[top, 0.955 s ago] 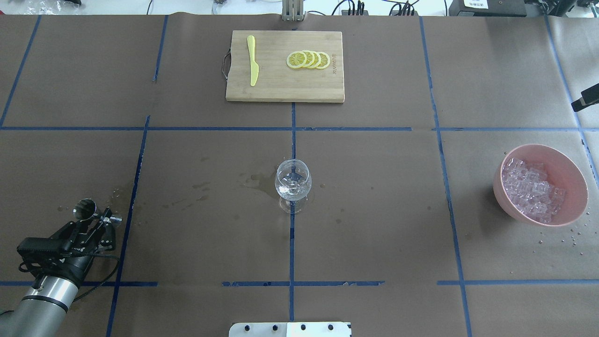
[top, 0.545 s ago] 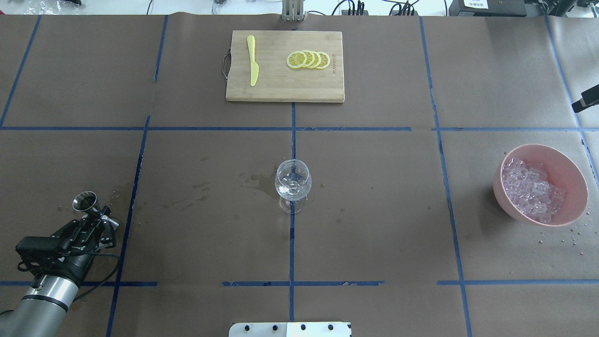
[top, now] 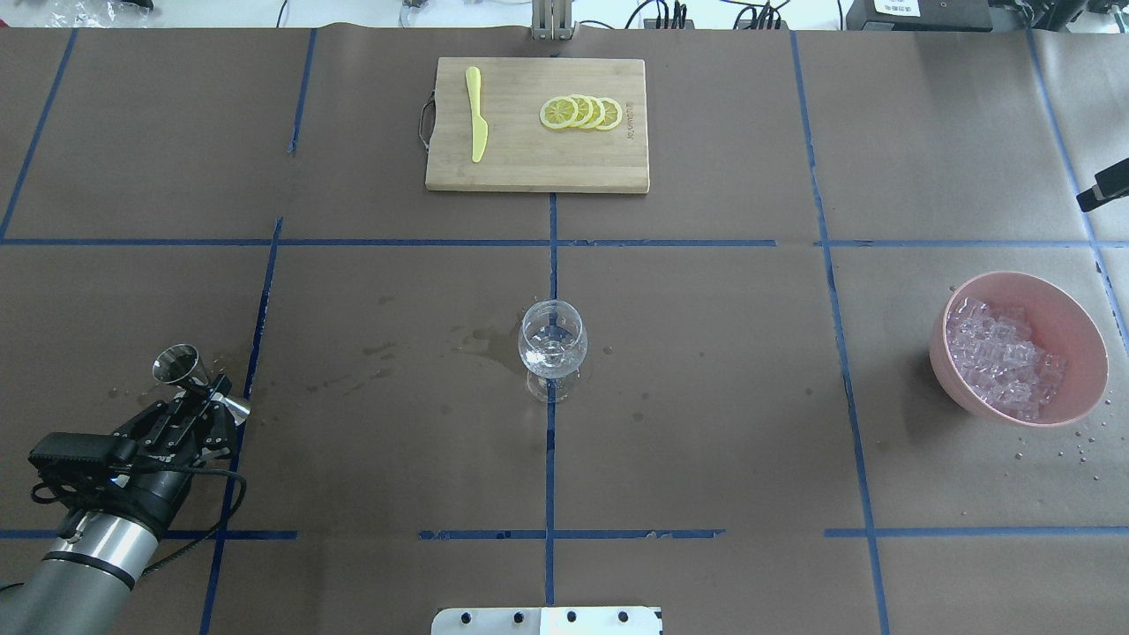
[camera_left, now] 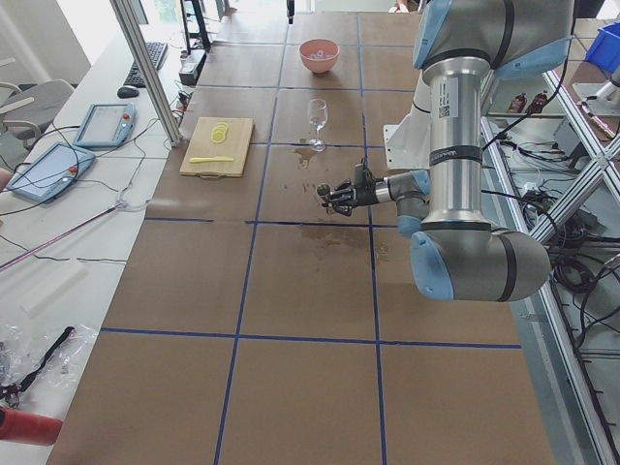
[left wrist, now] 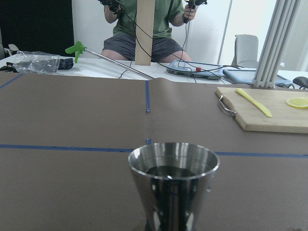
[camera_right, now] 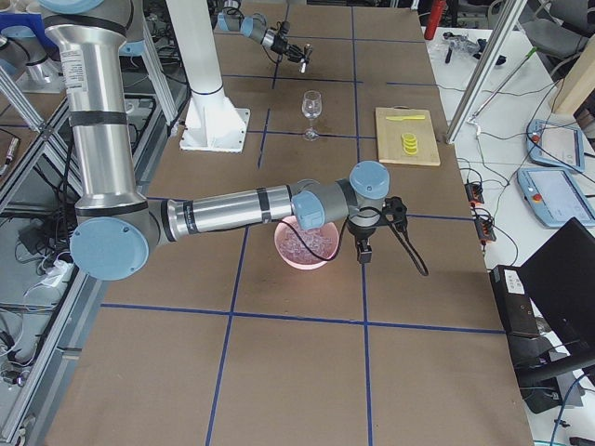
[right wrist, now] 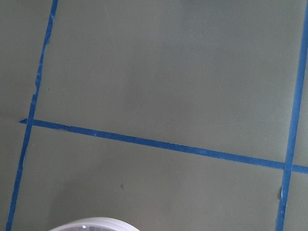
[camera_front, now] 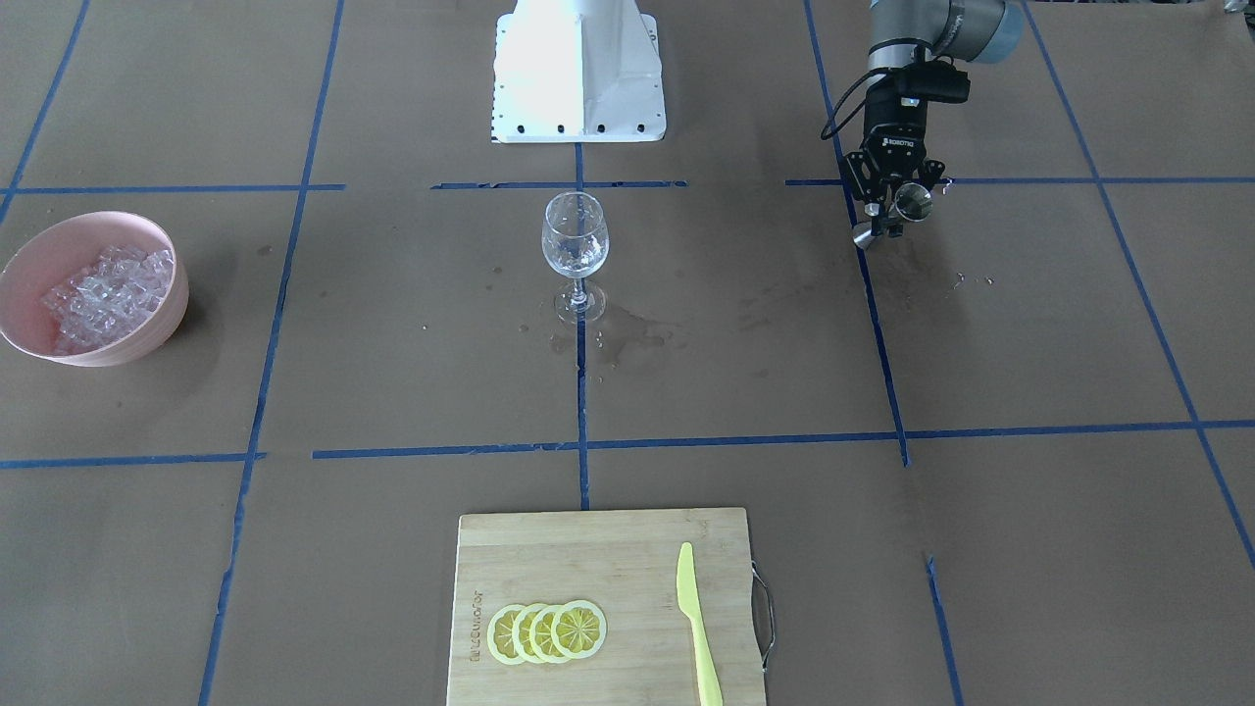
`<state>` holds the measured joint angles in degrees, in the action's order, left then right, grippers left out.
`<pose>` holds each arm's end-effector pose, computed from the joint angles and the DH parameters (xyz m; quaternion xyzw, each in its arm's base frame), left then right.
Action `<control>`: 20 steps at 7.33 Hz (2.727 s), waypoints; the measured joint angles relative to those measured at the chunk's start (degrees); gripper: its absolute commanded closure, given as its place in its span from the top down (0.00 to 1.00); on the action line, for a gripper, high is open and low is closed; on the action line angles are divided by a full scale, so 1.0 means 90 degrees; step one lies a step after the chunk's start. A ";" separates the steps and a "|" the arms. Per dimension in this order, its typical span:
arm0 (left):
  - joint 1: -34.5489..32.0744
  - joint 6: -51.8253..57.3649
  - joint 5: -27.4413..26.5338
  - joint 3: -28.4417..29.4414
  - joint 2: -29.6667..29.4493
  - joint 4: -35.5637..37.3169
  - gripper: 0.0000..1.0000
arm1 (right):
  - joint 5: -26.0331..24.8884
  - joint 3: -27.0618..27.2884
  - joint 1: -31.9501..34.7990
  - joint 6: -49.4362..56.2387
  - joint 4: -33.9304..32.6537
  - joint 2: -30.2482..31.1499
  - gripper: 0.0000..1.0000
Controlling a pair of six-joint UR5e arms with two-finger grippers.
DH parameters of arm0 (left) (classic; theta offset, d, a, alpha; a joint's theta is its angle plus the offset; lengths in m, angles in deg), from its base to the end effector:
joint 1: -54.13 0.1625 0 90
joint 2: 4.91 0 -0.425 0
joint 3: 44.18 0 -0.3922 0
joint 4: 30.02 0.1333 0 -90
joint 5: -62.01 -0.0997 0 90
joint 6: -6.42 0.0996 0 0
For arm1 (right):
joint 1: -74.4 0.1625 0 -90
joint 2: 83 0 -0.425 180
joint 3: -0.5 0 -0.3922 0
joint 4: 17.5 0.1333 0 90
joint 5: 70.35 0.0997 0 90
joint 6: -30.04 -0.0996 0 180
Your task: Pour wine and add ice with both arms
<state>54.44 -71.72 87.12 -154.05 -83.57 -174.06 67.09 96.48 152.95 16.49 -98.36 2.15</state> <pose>0.3889 -0.2214 0.4520 0.5003 0.3899 -0.2006 0.7467 -0.0480 -0.5391 0.5416 0.0692 -0.4211 -0.0532 0.9028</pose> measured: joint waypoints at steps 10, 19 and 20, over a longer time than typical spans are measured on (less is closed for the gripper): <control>-0.0314 0.3564 0.0607 -0.0008 -0.3582 0.0930 0.00 | 0.0012 -0.0032 -0.0007 -0.0009 -0.0006 -0.0057 1.00; -0.0990 0.6320 0.2122 -0.0286 -0.4118 0.3536 0.00 | 0.0012 0.0011 -0.0007 -0.0008 0.0000 -0.0056 1.00; -0.1051 0.6669 0.2294 -0.0413 -0.4156 0.3872 0.00 | 0.0012 0.0007 -0.0007 -0.0008 0.0000 -0.0048 1.00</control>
<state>44.98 -11.70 107.77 -157.77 -120.98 -139.21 67.20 96.54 152.89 16.42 -98.36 1.71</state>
